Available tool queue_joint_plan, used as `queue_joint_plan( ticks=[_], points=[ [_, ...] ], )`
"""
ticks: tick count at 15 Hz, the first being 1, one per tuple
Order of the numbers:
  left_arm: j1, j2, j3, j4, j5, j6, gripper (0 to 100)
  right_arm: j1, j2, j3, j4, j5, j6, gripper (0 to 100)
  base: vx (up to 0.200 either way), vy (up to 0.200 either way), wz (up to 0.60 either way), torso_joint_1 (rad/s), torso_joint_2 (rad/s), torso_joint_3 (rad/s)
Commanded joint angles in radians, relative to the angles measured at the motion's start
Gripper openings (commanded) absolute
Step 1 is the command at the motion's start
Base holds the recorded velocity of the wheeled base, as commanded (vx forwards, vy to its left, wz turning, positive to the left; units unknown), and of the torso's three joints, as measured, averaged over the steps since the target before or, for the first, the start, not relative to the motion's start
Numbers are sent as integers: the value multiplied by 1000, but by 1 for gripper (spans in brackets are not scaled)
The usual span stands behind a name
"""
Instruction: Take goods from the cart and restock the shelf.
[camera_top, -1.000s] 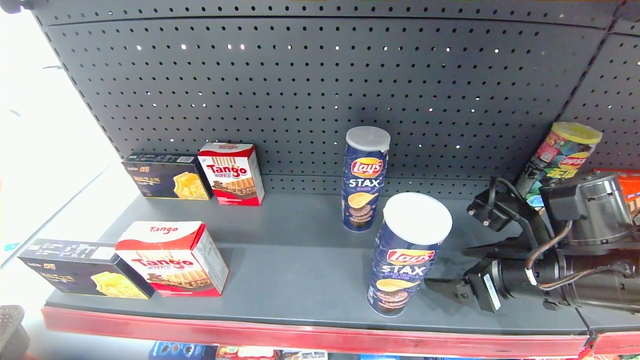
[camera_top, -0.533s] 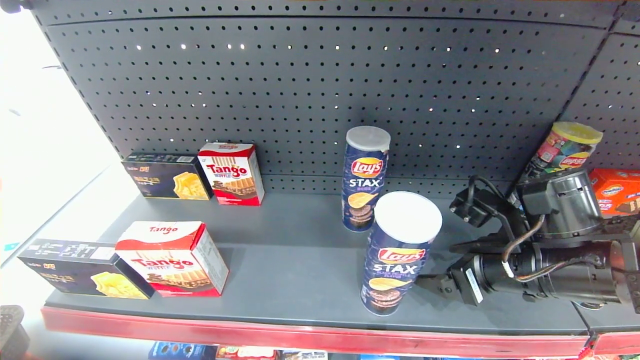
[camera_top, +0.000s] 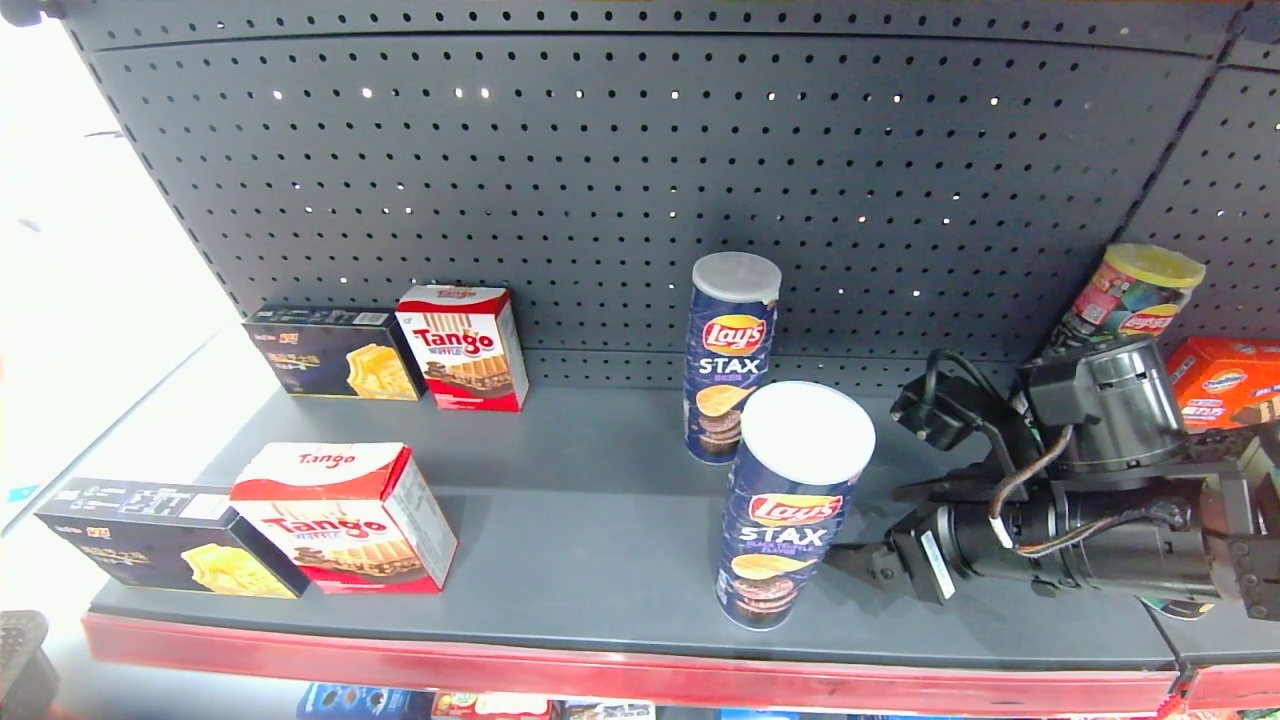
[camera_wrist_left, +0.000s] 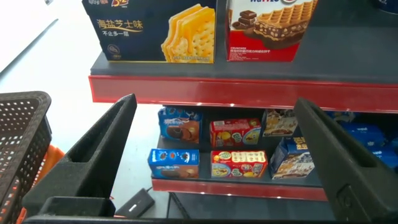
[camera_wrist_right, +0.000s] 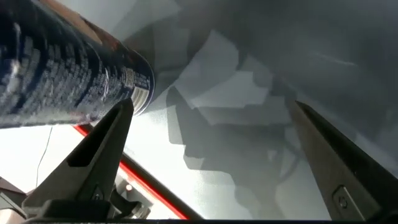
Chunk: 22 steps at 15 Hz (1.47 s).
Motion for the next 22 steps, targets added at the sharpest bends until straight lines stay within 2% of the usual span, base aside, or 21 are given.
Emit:
queue_joint_plan(
  ticks=[1, 11, 22],
  points=[
    [0, 1, -1, 0, 1, 0, 100, 6, 11, -8, -1, 1, 0, 100, 0, 0, 0, 0, 0, 0],
    [0, 1, -1, 0, 1, 0, 100, 35, 73, -71, 0, 0, -2, 100, 0, 0, 0, 0, 0, 0],
    [0, 1, -1, 0, 1, 0, 100, 41, 93, -78, -1, -2, -2, 100, 0, 0, 0, 0, 0, 0]
  ],
)
